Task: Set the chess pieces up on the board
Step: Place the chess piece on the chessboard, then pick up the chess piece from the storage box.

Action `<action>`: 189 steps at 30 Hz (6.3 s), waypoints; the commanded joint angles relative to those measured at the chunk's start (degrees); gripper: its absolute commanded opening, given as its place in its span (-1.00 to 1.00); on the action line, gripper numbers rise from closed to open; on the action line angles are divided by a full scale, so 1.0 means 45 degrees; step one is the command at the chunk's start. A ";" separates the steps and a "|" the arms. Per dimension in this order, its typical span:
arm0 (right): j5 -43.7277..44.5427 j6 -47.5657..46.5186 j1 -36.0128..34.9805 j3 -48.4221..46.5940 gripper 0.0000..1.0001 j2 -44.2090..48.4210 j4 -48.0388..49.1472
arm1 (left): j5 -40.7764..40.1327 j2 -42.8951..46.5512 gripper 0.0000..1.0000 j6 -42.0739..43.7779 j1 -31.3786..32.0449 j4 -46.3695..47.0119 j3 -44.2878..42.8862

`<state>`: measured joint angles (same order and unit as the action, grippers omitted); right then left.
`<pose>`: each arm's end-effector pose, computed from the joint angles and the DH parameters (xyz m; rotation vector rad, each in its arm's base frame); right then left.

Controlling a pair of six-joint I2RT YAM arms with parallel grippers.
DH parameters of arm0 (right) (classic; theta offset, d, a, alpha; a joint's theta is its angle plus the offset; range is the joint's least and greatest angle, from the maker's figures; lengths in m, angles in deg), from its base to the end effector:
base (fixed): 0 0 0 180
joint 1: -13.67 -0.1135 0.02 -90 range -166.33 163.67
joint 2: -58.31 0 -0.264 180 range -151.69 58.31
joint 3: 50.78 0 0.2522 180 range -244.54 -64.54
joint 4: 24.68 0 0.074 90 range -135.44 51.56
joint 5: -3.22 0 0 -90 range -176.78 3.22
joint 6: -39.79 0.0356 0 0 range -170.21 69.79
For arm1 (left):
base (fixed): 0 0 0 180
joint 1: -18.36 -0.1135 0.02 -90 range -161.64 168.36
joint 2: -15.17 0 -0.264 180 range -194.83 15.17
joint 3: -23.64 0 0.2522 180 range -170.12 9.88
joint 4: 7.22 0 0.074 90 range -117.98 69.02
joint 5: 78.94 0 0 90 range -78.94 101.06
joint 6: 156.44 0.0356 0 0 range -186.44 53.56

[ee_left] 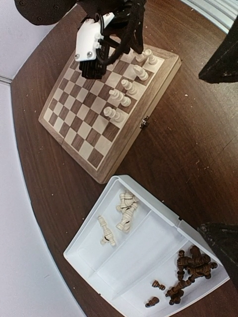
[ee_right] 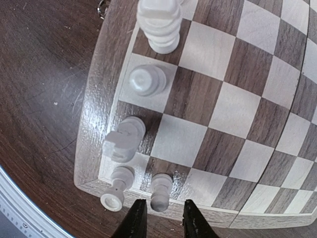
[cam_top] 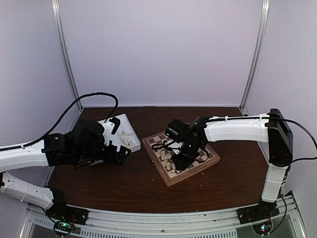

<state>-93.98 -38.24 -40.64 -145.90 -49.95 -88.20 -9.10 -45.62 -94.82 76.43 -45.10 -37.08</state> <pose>0.2143 0.3060 0.2005 -1.1022 2.7851 0.3493 0.1310 -0.1871 0.2776 0.3817 2.1904 -0.4538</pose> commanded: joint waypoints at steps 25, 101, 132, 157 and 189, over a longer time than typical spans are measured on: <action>0.4157 0.0000 0.0045 1.0736 -0.39 1.1661 0.7321 | 0.1528 -0.7387 0.26 -0.3147 -0.4492 -0.3368 -0.6014; 0.3622 -0.0960 0.0075 1.4549 -0.19 1.6667 0.9631 | 0.2552 -1.1754 -1.00 -0.5604 -0.4813 0.1403 -0.7549; 0.3492 -0.0999 0.0075 1.4526 -0.19 1.6545 0.9662 | 0.1292 -1.0492 -1.00 -0.4207 -0.4358 0.1893 -0.6535; 0.3485 -0.1008 0.0085 1.4526 -0.19 1.6609 0.9646 | 0.2200 -1.0765 -1.00 -0.3868 -0.3567 0.3945 -0.5307; 0.3480 -0.1019 0.0075 1.4553 -0.19 1.6579 0.9656 | 0.0641 -0.9204 -1.00 -0.2591 -0.3706 0.3071 -0.5416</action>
<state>-77.85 -42.54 -40.46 -79.70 24.60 -46.27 -3.11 -90.45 -109.72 60.30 -30.61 -59.68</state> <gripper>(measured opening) 0.404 0.107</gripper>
